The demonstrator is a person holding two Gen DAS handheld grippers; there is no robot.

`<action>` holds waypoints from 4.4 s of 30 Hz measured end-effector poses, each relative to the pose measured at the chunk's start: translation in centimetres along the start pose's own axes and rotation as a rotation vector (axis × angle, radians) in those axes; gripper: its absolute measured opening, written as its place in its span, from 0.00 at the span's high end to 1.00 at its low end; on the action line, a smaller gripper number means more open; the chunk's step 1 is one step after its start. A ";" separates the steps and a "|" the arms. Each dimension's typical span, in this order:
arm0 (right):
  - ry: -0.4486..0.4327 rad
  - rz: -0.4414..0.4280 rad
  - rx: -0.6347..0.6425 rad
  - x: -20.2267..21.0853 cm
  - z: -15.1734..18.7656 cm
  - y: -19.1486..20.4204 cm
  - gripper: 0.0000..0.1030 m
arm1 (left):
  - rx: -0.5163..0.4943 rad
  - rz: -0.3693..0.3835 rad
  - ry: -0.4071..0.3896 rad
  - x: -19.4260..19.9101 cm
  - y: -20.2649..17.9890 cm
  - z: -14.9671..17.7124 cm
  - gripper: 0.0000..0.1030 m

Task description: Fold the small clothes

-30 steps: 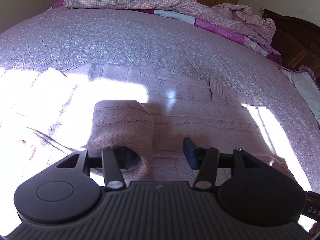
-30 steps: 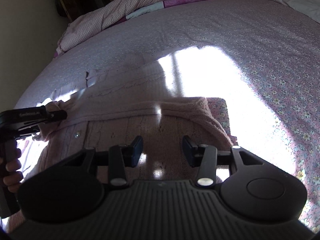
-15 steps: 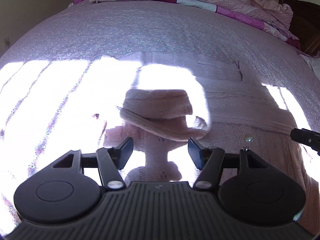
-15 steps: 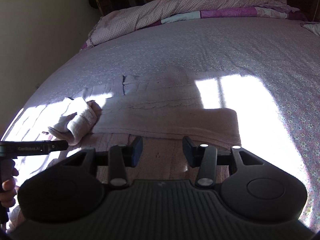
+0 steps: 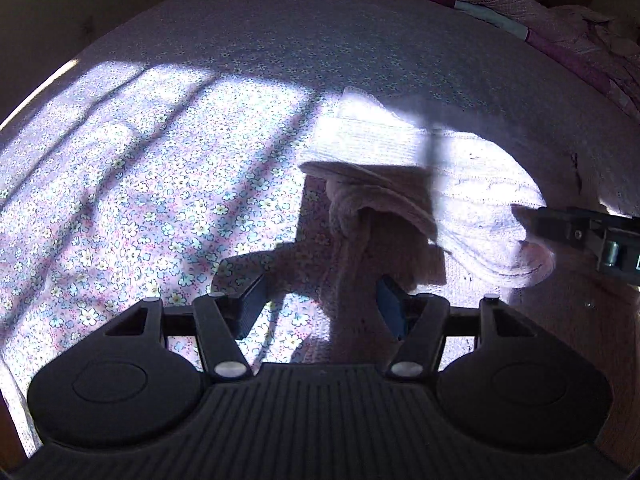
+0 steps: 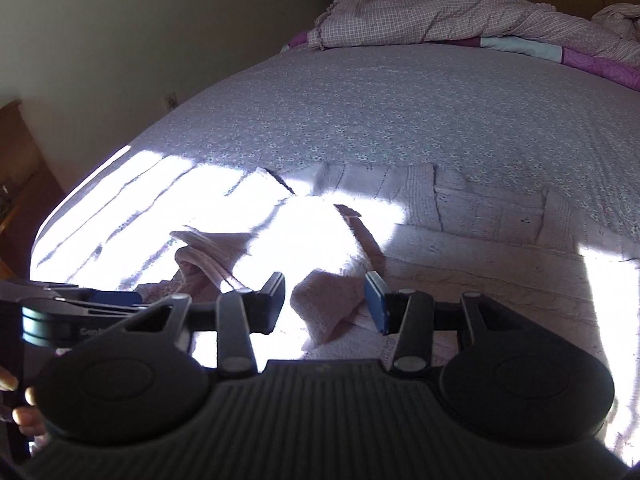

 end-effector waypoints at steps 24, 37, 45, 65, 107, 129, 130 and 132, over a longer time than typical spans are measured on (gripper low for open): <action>0.045 0.088 -0.186 -4.3 -0.3 -1.7 0.53 | -0.021 -0.005 -0.039 -2.6 -0.6 -1.2 0.34; -0.227 0.085 0.009 1.7 -6.1 1.0 0.85 | -0.023 -0.010 -0.048 -2.8 -0.7 -1.1 0.30; -0.092 0.201 -0.106 -2.5 -1.4 -5.7 0.84 | -0.038 -0.018 -0.053 -2.8 -0.8 -1.0 0.30; -0.085 0.095 0.103 -3.2 -1.3 4.9 0.52 | 0.020 0.018 -0.005 -1.5 0.3 -0.3 0.30; -0.403 0.254 -0.223 10.5 -7.3 -11.0 0.90 | -0.027 0.006 -0.016 -2.2 0.2 -0.4 0.25; -0.286 0.349 -0.515 10.3 4.5 -22.3 0.88 | -0.063 0.009 -0.071 -0.2 -0.8 -2.4 0.25; -0.286 0.339 -0.505 10.2 4.4 -22.0 0.87 | -0.073 0.016 -0.082 0.0 -1.2 -2.8 0.25; -0.282 0.325 -0.488 10.0 4.3 -21.4 0.80 | -0.093 0.024 -0.092 0.0 -2.0 -3.5 0.25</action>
Point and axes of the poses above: each gripper's, at about its wrist camera, not at the fingertips, and x roughly against the way its jaws point, y to its left, z to its underside, the point moved 10 cm from there along -x, roughly the way its jaws point, and after that the axes turned 8 degrees about -x, right-handed, at the moved point
